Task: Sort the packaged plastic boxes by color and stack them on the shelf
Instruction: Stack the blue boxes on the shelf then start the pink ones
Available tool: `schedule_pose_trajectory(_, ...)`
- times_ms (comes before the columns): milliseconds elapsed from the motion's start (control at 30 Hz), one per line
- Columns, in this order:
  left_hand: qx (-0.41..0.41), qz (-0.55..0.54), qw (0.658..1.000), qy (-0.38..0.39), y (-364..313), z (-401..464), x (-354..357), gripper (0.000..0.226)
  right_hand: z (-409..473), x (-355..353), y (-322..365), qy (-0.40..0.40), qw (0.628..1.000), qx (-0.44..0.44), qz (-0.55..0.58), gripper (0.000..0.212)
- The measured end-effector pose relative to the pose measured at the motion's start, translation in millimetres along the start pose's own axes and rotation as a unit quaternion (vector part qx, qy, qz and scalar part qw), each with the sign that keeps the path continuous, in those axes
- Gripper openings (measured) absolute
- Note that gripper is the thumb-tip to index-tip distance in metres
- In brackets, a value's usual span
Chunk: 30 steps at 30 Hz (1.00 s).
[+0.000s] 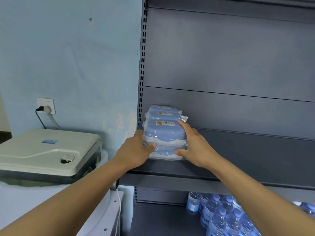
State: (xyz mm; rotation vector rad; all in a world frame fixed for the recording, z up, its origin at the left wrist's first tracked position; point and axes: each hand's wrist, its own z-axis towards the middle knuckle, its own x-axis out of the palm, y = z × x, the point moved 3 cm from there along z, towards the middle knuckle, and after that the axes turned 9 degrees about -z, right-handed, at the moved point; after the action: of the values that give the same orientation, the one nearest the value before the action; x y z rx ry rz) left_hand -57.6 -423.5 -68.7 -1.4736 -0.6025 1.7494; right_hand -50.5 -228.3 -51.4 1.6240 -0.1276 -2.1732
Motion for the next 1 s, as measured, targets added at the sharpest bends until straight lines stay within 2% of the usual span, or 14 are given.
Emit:
schedule_pose_trajectory(167,0.014,0.003,1.0,0.0,0,1,1,0.048,-6,3,2,-0.032,0.999,0.008,0.025,0.089)
schedule_pose_trajectory(367,-0.008,-0.021,1.0,0.021,-2,3,-3,0.046,-3,3,4,-0.016,1.0,0.02,-0.003,0.092)
schedule_pose_trajectory(467,-0.021,-0.038,0.999,0.028,-2,2,-5,0.058,-7,-4,5,-0.011,1.0,0.02,-0.005,0.099)
schedule_pose_trajectory(567,-0.032,-0.03,0.999,0.017,-4,-6,-11,0.075,-24,-19,8,-0.04,0.999,0.013,-0.016,0.099)
schedule_pose_trajectory(667,0.0,-0.023,0.999,-0.022,-14,-23,-17,0.076,-55,-35,10,-0.091,0.995,-0.004,-0.037,0.087)
schedule_pose_trajectory(767,0.081,0.022,0.991,-0.109,-23,-48,-22,0.069,-87,-40,9,-0.131,0.99,-0.026,-0.049,0.071)
schedule_pose_trajectory(833,0.138,0.057,0.979,-0.139,-34,-76,-13,0.06,-116,-35,2,-0.134,0.989,-0.036,-0.048,0.06)
schedule_pose_trajectory(933,0.186,0.091,0.97,-0.131,-44,-125,16,0.045,-163,-14,-18,-0.11,0.993,-0.039,-0.029,0.048)
schedule_pose_trajectory(1000,0.175,0.113,0.974,-0.089,-39,-156,46,0.039,-194,8,-36,-0.07,0.997,-0.032,-0.016,0.046)
